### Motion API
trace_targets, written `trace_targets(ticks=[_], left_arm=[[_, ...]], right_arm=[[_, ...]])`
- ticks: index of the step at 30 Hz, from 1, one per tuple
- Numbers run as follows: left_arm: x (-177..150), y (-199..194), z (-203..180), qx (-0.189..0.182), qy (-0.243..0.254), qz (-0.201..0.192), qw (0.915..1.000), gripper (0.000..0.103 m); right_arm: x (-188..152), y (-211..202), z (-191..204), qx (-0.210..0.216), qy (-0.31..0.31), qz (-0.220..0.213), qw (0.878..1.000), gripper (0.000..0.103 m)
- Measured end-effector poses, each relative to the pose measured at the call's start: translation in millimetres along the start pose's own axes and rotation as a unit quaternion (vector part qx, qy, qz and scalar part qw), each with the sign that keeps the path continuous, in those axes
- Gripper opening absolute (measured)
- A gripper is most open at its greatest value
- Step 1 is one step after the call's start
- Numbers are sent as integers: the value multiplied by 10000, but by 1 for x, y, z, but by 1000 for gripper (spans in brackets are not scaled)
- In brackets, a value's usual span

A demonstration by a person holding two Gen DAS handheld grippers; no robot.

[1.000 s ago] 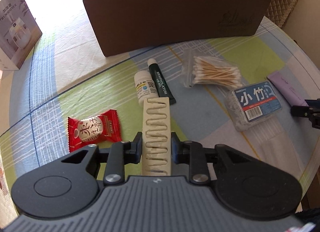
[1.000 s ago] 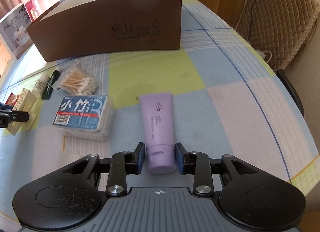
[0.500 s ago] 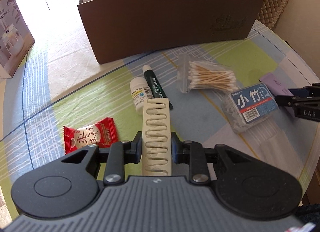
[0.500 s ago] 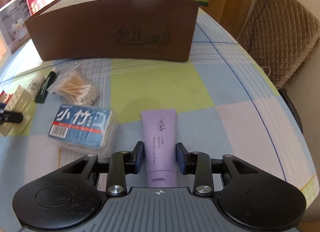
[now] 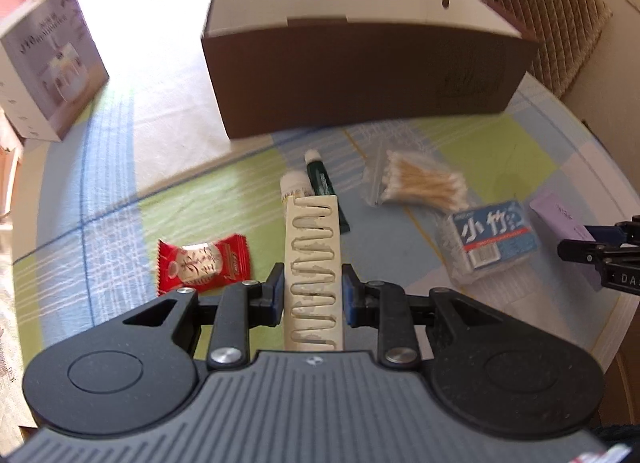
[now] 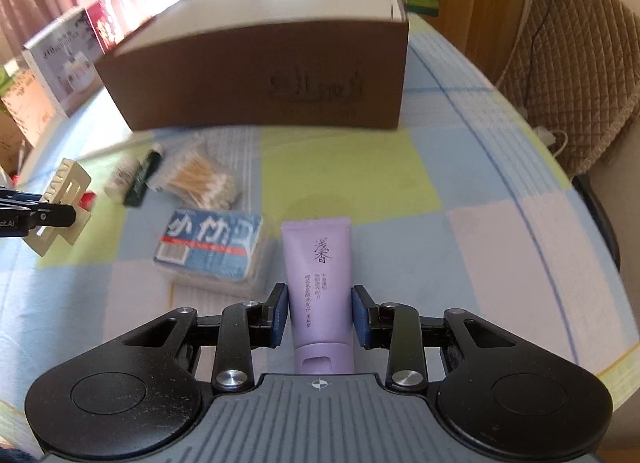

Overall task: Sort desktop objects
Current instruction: 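Carry both items to brown box and open left tool releasing strip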

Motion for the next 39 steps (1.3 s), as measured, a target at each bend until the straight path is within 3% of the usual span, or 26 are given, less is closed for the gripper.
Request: trace_targets(ticks=[7, 14, 22, 29, 39], left_arm=[[33, -31, -8, 47, -63, -417, 9991, 23], [85, -45, -11, -5, -53, -924, 9957, 23], [151, -37, 0, -1, -88, -1207, 9927, 23], [189, -12, 26, 193, -177, -1157, 9929, 23], [222, 65, 62, 400, -302, -436, 9978, 23]], right_arm=[[40, -24, 12, 348, -89, -347, 9988, 31], [98, -34, 35, 695, -226, -807, 9941, 31], [160, -24, 47, 617, -270, -1163, 9909, 31], [198, 4, 37, 384, -95, -1143, 9927, 31], [235, 65, 24, -39, 63, -795, 9968, 31]])
Point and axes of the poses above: each gripper's, at about its wrist camera, not at the fingertips, and y roughly the way its jaws point, z to its left, x to its top, the point moved 5 cm from there along y, roughly the way its jaws point, and after that the axes turned 8 degrees about y, right-handed, at the moved point
